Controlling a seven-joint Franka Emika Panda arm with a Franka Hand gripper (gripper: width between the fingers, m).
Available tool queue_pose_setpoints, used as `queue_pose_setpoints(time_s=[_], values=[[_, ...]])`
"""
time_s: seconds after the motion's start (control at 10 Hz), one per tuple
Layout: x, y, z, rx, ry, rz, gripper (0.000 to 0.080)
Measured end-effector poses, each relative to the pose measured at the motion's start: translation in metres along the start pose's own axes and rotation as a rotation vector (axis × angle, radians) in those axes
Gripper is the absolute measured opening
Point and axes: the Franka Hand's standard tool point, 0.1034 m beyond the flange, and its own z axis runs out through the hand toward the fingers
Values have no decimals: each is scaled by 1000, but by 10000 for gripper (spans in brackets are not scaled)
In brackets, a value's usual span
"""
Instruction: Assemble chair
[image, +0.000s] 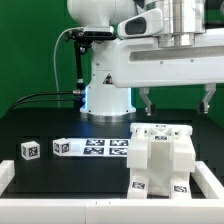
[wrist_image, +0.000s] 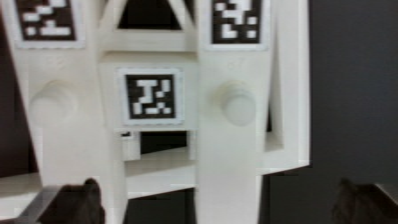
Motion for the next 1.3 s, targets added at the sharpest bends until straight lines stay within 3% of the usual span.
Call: queue_pose_setpoints(time_s=[0.3, 0.8, 1.0, 1.1, 1.2, 1.3], values=[[-1, 49, -25, 5, -32, -52, 649], [3, 54, -25, 6, -30, -66, 649], [-12, 103, -14, 17, -67, -103, 649], [-14, 122, -13, 9, -72, -103, 649], [-17, 134, -10, 2, -72, -87, 649], [-21, 136, -7, -2, -53, -77, 649]])
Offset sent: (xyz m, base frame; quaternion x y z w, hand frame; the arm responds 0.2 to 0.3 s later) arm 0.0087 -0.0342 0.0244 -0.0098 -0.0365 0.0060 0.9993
